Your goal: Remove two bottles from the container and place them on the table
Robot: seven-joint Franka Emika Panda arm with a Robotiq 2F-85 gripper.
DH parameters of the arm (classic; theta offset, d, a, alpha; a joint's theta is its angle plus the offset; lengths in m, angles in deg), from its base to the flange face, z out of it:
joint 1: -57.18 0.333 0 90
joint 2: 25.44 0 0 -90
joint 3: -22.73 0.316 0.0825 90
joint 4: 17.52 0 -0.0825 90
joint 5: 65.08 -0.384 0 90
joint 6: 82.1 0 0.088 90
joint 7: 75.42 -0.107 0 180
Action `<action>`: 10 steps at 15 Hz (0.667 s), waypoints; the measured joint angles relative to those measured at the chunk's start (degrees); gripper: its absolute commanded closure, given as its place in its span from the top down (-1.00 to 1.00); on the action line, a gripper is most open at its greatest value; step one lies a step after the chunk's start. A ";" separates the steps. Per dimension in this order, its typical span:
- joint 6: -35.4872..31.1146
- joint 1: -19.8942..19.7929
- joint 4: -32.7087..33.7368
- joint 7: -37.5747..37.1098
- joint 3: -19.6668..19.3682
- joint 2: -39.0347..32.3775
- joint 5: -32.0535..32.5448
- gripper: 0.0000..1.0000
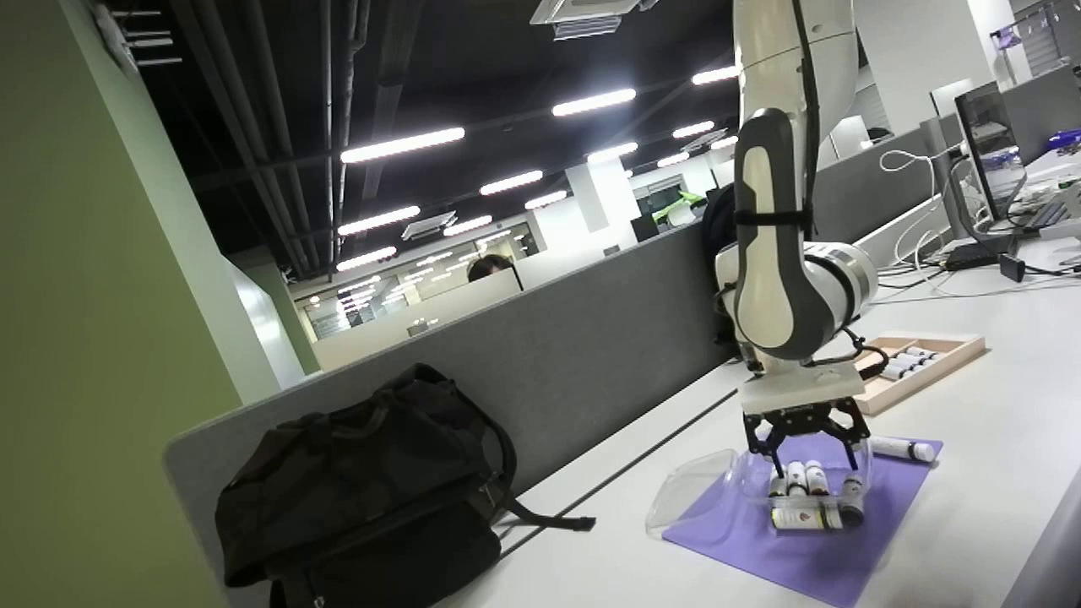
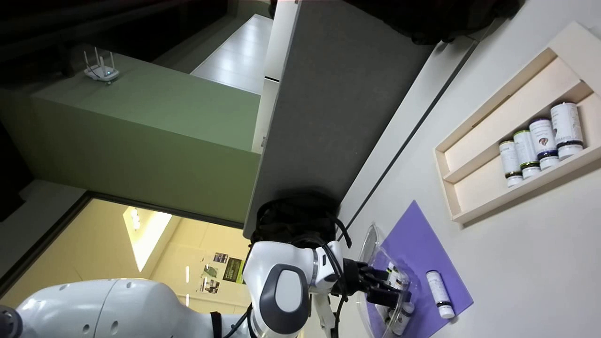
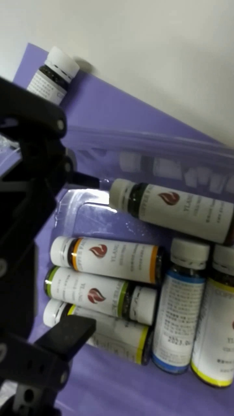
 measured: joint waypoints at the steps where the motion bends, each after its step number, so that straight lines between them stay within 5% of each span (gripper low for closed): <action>1: -0.72 0.52 0.07 0.54 -0.46 -0.29 -0.02 0.35; 6: -2.49 1.94 0.08 2.77 -1.72 -1.42 -0.11 -0.28; 10: -3.15 2.01 0.08 3.74 -1.86 -1.85 -0.58 -0.31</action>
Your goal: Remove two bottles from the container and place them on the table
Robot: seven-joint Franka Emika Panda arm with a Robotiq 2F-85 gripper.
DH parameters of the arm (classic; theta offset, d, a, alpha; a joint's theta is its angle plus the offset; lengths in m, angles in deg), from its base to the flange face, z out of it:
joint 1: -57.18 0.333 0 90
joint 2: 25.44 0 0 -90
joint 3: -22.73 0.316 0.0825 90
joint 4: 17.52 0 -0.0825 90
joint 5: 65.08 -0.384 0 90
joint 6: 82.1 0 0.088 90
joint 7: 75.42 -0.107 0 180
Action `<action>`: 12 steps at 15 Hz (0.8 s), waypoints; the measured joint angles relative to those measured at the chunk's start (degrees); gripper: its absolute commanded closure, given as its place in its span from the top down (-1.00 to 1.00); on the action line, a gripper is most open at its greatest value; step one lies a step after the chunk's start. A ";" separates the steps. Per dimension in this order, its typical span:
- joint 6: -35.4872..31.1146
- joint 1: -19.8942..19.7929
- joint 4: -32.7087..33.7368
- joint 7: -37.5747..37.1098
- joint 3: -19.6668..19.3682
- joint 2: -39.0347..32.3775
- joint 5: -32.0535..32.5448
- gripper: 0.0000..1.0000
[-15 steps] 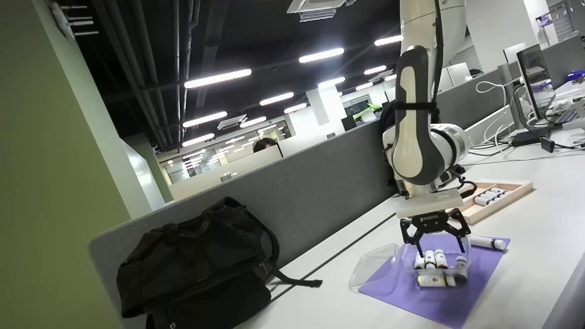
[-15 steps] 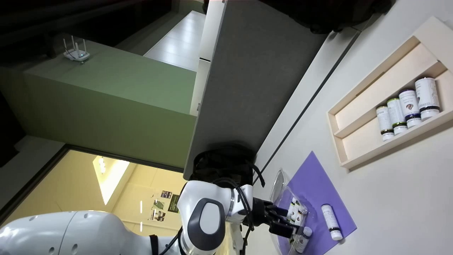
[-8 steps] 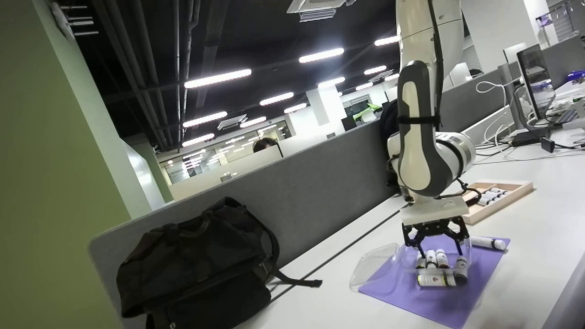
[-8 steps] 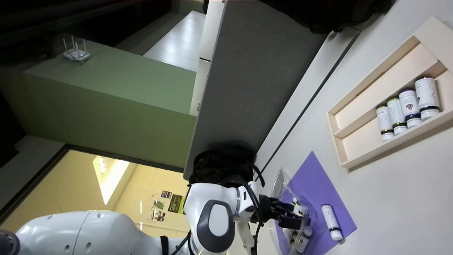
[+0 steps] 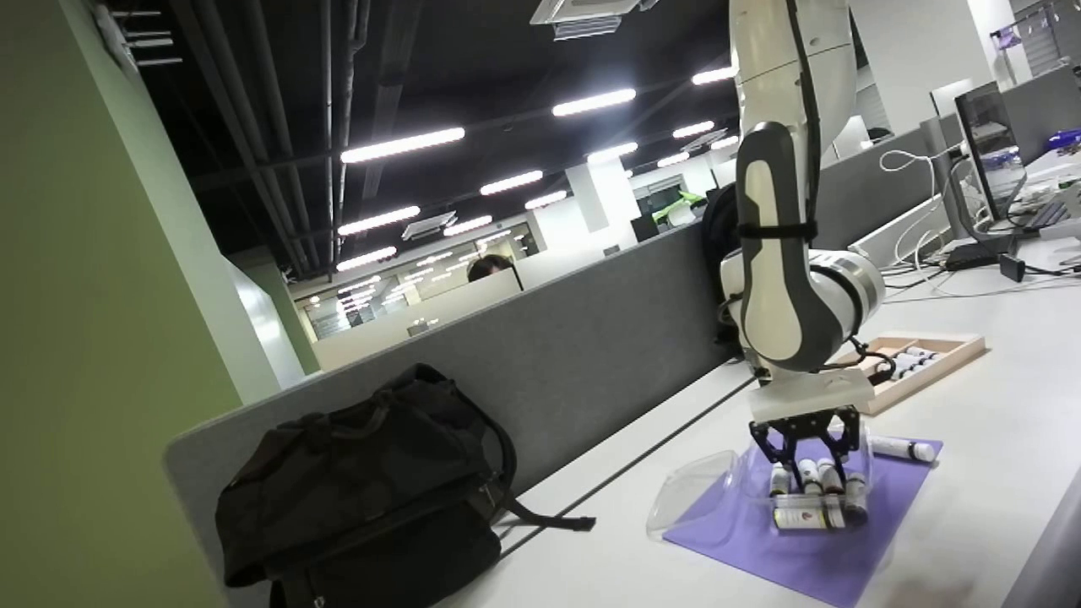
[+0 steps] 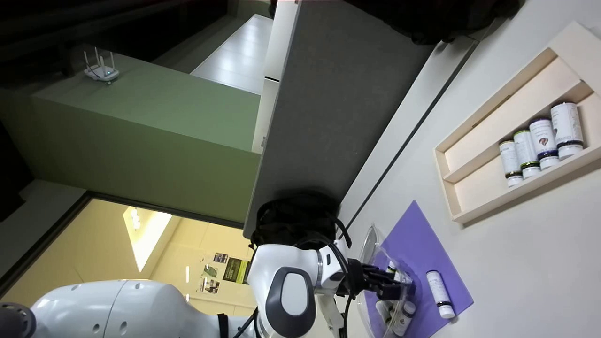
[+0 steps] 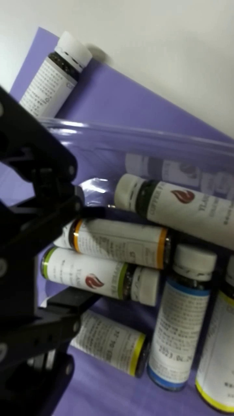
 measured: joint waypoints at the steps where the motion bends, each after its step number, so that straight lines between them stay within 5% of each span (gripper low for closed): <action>1: 0.02 0.00 0.01 0.23 0.00 0.01 -0.26 -0.31; 6: 2.96 -0.27 0.32 1.82 -0.16 1.48 -0.87 -0.31; 12: 19.11 -1.73 0.81 4.16 -1.35 12.05 1.23 -0.31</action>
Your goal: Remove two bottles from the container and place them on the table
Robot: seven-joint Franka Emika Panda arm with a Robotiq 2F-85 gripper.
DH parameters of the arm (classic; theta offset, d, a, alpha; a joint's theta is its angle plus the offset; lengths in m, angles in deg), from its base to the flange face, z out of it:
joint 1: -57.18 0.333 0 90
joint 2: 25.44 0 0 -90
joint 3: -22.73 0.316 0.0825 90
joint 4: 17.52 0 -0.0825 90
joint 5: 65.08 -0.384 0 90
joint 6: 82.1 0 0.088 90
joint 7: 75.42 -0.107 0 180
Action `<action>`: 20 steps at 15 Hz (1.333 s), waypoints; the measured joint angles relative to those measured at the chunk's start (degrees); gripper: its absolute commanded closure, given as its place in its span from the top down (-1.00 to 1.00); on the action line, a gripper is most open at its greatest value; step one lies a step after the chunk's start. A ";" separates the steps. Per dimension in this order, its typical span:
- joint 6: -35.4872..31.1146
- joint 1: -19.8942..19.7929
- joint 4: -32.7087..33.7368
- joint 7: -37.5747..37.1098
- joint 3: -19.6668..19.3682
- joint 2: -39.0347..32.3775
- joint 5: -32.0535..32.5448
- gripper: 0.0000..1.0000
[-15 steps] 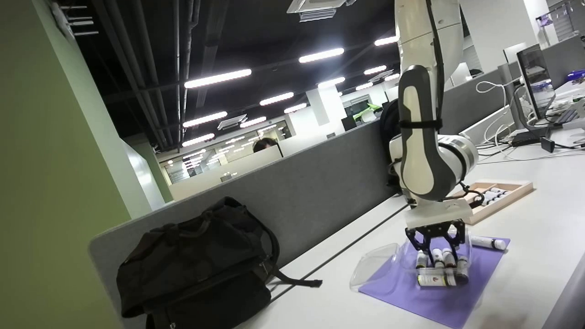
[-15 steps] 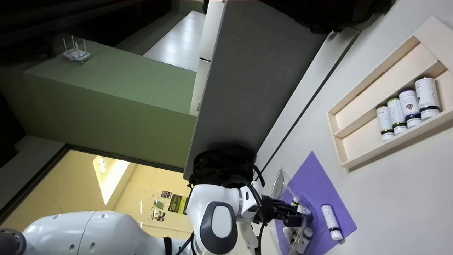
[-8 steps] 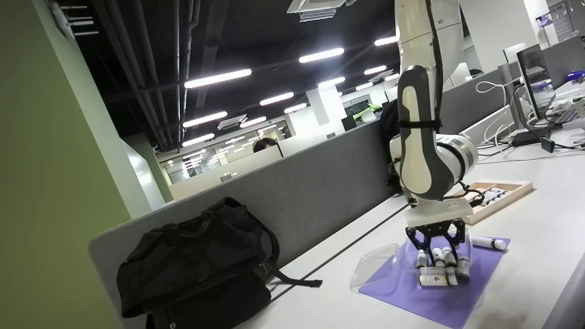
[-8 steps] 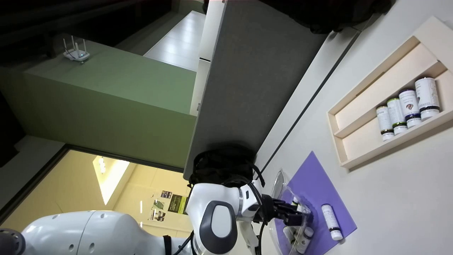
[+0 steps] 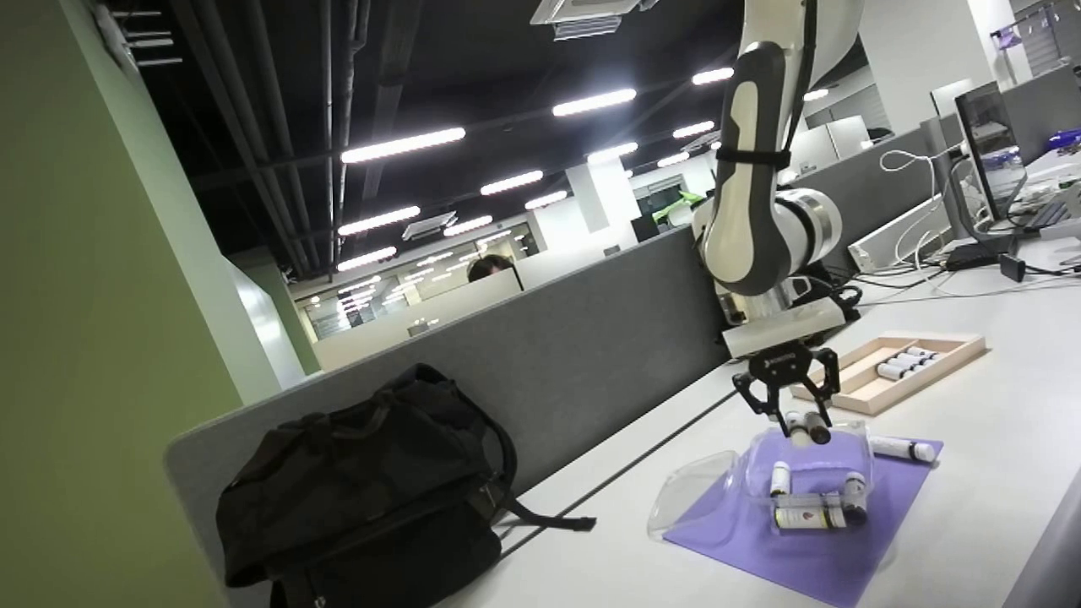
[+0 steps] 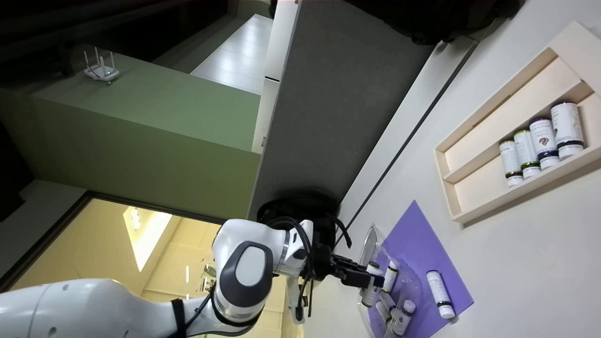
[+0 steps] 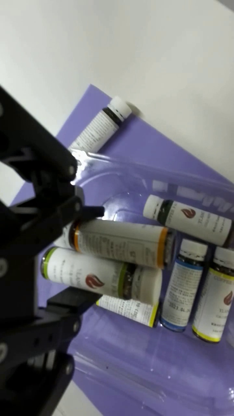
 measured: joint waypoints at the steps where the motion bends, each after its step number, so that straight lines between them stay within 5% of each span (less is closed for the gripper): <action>1: 2.91 -0.85 -0.02 1.46 -0.48 1.65 2.06 -0.31; 5: 6.80 -5.94 -1.13 11.38 -2.56 4.32 13.07 -0.31; 11: -0.96 -10.02 -3.19 23.76 -7.50 0.78 29.71 -0.31; 12: -2.88 -9.88 -3.04 24.59 -8.51 -0.30 32.71 0.19; 14: -5.79 -7.92 -2.09 23.67 -12.01 -2.18 39.23 0.19; 18: -6.37 -6.18 -1.06 23.64 -13.66 -3.19 40.76 0.19; 19: -6.37 -6.08 -1.02 23.64 -13.68 -3.19 40.77 -0.31; 20: -6.37 -6.02 -1.02 23.64 -13.70 -3.19 40.78 -0.31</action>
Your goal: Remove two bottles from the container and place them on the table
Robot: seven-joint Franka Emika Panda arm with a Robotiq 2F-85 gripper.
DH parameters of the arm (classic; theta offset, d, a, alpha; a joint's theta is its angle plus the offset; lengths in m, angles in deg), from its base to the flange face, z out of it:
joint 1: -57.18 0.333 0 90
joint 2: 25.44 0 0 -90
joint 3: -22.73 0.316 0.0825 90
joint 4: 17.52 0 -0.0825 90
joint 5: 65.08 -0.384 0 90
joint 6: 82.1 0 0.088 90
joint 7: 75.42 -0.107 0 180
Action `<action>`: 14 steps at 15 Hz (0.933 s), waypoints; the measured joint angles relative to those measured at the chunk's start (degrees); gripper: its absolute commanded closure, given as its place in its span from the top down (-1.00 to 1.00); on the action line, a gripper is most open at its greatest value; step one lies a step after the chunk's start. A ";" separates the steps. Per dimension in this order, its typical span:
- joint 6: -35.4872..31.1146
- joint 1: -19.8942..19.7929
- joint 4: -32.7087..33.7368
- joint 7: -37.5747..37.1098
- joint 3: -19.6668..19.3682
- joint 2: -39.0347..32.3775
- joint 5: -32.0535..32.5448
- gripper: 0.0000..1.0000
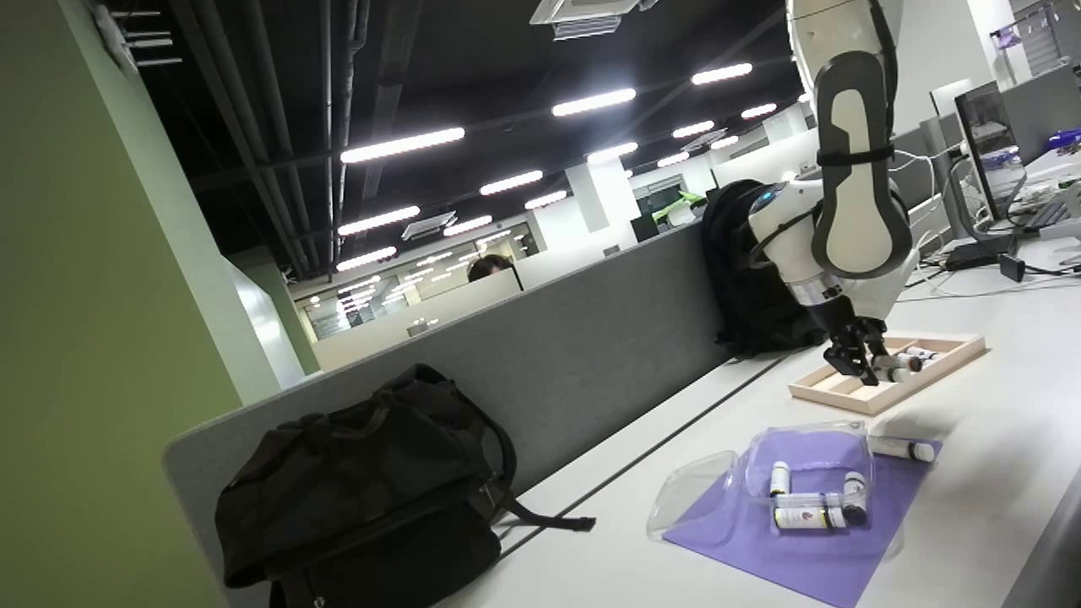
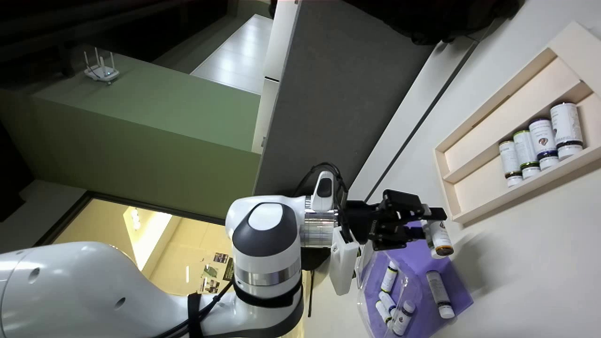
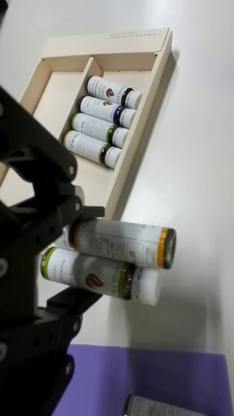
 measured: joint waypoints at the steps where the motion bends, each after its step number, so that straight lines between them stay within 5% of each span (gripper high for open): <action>1: 0.00 0.03 0.00 0.24 0.00 -0.03 -0.17 -0.31; 8: -12.56 -2.86 -1.68 9.80 3.16 -3.49 -7.09 -0.31; 14: -15.47 -16.41 -2.89 25.45 18.38 -5.77 -20.36 -0.31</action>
